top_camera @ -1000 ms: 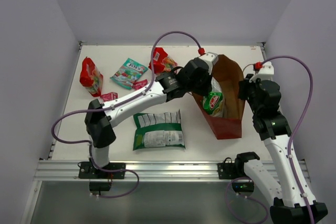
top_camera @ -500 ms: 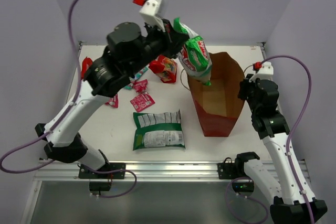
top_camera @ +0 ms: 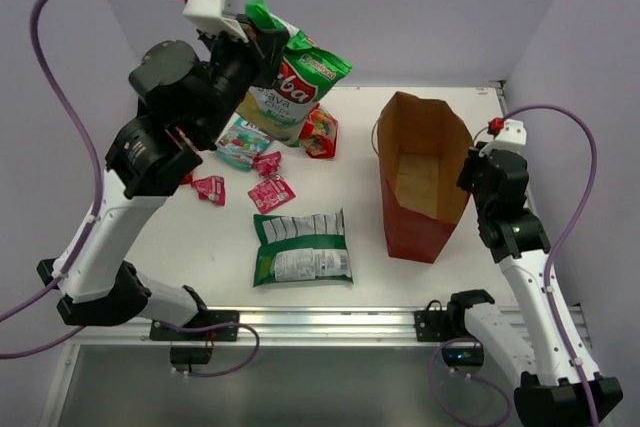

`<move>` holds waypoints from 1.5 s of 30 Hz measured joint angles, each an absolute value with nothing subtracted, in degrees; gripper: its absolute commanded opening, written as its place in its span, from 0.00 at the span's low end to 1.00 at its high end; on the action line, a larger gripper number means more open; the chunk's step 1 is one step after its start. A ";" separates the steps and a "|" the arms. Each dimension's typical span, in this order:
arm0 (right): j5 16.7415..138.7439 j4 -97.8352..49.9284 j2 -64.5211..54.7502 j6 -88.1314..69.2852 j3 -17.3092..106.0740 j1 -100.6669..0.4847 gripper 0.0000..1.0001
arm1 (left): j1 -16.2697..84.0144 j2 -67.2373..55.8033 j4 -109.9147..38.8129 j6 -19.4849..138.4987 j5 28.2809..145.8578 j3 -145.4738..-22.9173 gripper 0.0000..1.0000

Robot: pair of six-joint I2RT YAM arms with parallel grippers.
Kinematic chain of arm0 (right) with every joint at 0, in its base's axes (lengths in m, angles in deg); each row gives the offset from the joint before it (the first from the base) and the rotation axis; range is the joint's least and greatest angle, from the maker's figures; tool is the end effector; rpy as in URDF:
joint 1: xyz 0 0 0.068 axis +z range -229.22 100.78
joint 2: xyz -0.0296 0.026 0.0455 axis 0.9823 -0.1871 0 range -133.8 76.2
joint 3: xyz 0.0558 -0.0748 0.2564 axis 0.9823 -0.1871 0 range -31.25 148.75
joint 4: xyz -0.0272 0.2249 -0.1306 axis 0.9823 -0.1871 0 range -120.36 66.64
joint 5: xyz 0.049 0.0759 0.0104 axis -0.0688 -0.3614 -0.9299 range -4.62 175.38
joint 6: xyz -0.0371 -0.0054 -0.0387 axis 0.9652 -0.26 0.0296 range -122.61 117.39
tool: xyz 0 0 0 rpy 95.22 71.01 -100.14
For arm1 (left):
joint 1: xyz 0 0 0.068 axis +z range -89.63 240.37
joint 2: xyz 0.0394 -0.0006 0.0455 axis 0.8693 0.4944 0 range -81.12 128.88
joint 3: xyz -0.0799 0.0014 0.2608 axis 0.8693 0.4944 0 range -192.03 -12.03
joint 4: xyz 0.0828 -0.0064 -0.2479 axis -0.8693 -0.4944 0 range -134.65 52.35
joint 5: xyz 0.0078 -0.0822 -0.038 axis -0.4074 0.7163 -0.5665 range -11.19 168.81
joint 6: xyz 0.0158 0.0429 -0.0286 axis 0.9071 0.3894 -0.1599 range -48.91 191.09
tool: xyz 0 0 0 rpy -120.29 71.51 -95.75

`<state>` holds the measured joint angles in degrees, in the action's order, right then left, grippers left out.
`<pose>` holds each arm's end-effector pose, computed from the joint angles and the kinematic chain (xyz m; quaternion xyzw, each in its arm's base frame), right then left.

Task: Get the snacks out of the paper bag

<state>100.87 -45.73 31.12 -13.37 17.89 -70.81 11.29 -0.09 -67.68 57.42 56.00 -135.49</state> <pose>0.1760 0.0164 0.3436 0.0954 0.8014 -0.0111 0.5904 0.1569 -0.1597 0.6068 0.0400 0.6320 -0.2919 0.7168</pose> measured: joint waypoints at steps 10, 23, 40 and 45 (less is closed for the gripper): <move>103.43 -46.06 36.34 -15.25 17.87 -71.03 0.00 | 16.60 4.55 -67.43 55.97 57.25 -111.46 0.00; 104.61 -45.60 38.74 -16.67 17.65 -71.19 0.00 | 19.05 30.34 -60.92 52.15 73.97 -112.01 0.49; 106.88 -41.20 23.09 -20.91 24.52 -73.42 0.00 | 31.38 13.66 -63.39 50.55 66.38 -114.61 1.00; 102.75 -37.53 17.61 -24.91 25.85 -79.51 0.00 | 31.18 -2.43 -62.45 52.93 62.99 -108.38 1.00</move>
<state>102.75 -37.53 17.61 -24.91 25.85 -79.51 31.18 -2.43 -62.45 52.93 62.99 -108.38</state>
